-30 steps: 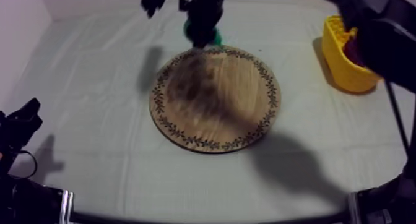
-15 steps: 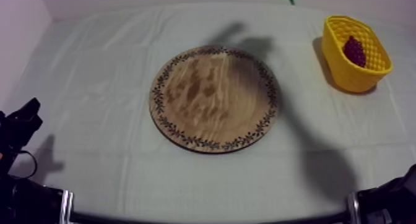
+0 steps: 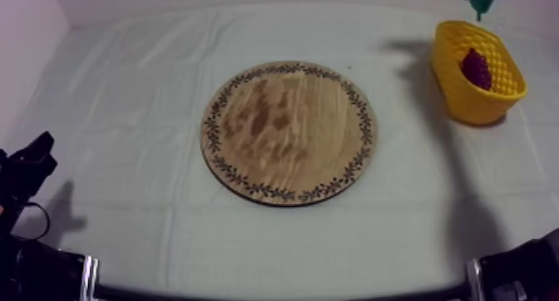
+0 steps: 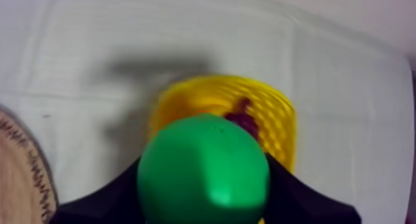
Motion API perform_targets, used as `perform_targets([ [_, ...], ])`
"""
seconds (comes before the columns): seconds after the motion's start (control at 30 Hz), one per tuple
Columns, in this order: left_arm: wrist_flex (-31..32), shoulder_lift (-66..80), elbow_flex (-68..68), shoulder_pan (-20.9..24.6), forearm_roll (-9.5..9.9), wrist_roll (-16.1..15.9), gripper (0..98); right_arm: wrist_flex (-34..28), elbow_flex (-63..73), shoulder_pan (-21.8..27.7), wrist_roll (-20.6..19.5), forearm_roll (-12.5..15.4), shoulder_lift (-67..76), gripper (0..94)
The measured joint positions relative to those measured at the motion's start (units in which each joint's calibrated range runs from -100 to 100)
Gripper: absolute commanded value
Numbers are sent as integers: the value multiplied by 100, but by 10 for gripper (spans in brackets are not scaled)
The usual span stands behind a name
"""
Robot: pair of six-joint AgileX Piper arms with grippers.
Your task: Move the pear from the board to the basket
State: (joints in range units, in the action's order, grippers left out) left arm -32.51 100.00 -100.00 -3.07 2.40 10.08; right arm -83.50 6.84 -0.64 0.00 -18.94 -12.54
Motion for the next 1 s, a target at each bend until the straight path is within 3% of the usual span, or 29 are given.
perform_targets([
  [0.3,0,0,0,0,0,0,1,777,-1240,396,-463,-92,78,431],
  [0.43,0,0,0,0,0,0,1,1065,-1724,429,-464,2,-4,464],
  [0.7,0,0,0,0,0,0,1,1568,-2212,494,-427,150,-352,653],
  [1.0,0,0,0,0,0,0,1,1985,-2180,482,-303,198,-448,635],
])
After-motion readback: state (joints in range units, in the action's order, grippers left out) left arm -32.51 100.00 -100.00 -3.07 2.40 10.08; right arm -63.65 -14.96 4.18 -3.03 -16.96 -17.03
